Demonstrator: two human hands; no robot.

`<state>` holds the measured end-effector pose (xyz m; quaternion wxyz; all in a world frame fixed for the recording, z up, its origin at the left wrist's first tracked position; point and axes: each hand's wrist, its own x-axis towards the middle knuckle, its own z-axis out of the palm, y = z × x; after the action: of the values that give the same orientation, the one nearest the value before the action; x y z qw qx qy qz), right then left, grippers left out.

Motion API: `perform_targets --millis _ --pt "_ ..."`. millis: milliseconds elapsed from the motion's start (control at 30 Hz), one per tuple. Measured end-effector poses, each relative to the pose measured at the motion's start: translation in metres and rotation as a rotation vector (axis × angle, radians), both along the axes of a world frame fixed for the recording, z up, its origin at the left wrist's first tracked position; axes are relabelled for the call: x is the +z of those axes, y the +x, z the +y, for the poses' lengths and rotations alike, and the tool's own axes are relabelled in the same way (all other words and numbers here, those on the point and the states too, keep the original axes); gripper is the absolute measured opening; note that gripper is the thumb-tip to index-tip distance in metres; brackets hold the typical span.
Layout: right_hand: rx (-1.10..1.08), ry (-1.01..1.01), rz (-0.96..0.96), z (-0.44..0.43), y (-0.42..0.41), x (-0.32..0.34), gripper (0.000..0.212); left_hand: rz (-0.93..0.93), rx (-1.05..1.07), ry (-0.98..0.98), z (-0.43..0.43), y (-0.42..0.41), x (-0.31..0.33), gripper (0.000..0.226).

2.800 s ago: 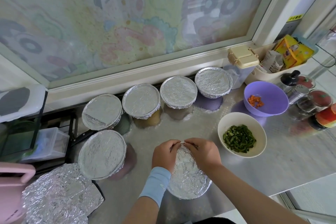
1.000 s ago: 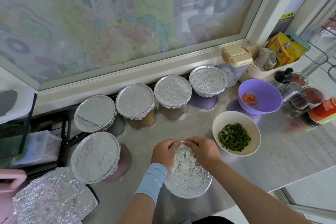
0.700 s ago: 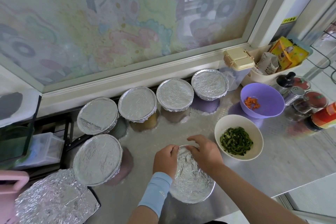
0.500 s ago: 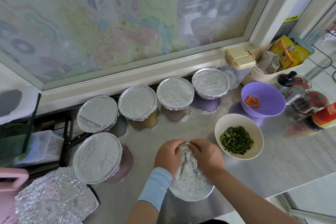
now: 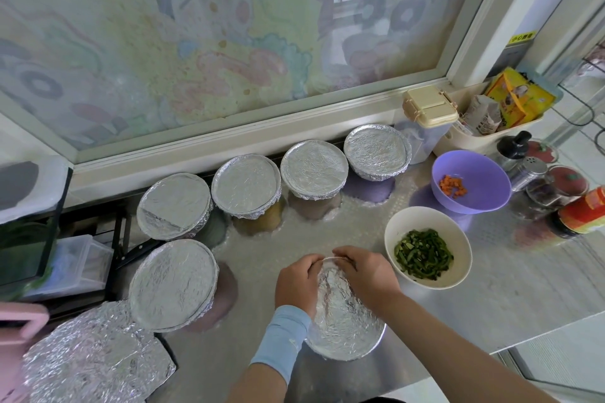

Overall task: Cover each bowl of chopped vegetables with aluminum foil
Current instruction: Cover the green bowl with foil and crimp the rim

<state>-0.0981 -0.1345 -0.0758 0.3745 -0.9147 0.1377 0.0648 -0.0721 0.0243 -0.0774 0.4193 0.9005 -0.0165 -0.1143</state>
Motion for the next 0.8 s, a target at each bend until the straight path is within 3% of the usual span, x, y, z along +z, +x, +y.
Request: perform_targets --millis 100,267,467,800 --pt "-0.049 -0.014 -0.066 0.000 -0.006 -0.001 0.022 -0.017 0.055 0.008 0.005 -0.003 -0.002 0.019" --pt "-0.138 0.079 -0.023 0.001 -0.007 -0.004 0.014 -0.026 -0.071 0.032 0.000 0.007 0.003 0.027" --pt "-0.131 0.089 -0.014 0.001 -0.003 -0.007 0.014 -0.059 -0.090 -0.053 -0.009 0.011 -0.003 0.015" --pt "-0.103 0.098 0.030 0.002 -0.004 -0.002 0.012 -0.043 -0.222 0.061 -0.007 0.011 -0.006 0.016"
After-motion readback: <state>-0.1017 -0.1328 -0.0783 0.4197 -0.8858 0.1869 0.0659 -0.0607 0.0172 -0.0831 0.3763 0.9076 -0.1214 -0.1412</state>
